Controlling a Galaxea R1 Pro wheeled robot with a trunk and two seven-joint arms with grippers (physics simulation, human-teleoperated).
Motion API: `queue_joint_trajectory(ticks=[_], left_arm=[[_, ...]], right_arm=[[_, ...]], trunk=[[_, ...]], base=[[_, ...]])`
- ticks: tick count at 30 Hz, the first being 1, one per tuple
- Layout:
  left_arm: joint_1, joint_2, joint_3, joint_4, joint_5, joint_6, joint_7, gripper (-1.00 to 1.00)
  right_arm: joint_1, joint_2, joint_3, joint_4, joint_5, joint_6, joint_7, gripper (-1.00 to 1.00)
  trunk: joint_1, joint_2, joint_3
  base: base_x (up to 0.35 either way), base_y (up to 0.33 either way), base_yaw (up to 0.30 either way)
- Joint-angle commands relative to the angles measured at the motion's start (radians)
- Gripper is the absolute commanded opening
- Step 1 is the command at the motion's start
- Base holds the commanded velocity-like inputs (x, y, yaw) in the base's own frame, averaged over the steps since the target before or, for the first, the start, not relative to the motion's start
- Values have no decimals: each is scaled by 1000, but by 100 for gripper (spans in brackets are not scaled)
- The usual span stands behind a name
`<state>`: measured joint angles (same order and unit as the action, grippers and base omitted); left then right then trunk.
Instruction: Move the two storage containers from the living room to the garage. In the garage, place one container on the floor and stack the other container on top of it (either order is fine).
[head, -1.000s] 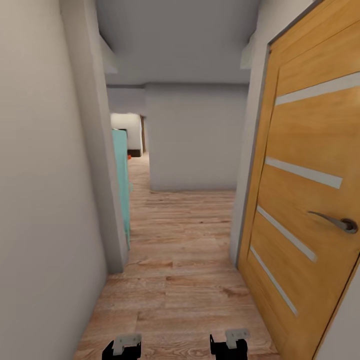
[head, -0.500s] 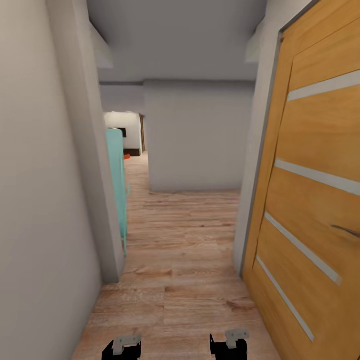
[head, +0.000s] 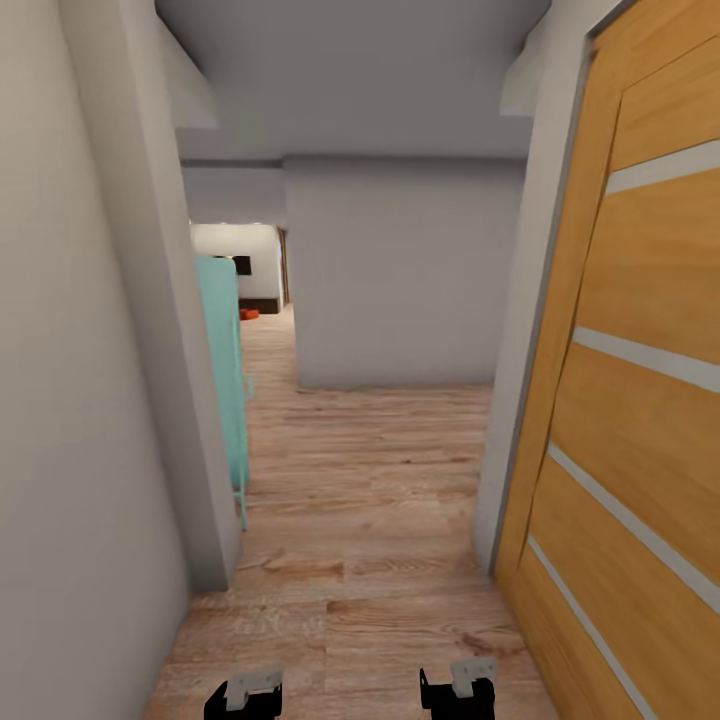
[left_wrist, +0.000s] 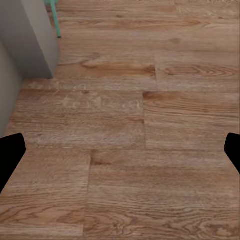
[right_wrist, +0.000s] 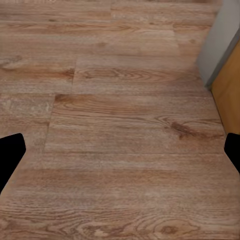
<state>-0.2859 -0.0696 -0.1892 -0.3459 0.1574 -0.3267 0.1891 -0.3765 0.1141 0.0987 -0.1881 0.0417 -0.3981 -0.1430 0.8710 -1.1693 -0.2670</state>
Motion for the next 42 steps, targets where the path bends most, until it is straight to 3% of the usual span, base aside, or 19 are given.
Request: queue_joint_trajectory(ticks=[1,42], left_arm=[[-1,1,-9,1,10,-4,6,100],[-1,1,-9,1,6,-5,6,100]], right_arm=[[-1,0,8,1,4,-1,-10,100],[-1,0,10,1,7,0,-10,100]], trunk=[[1,-1,-1],[1,-1,-1]], base=[[339,0,0],[339,0,0]])
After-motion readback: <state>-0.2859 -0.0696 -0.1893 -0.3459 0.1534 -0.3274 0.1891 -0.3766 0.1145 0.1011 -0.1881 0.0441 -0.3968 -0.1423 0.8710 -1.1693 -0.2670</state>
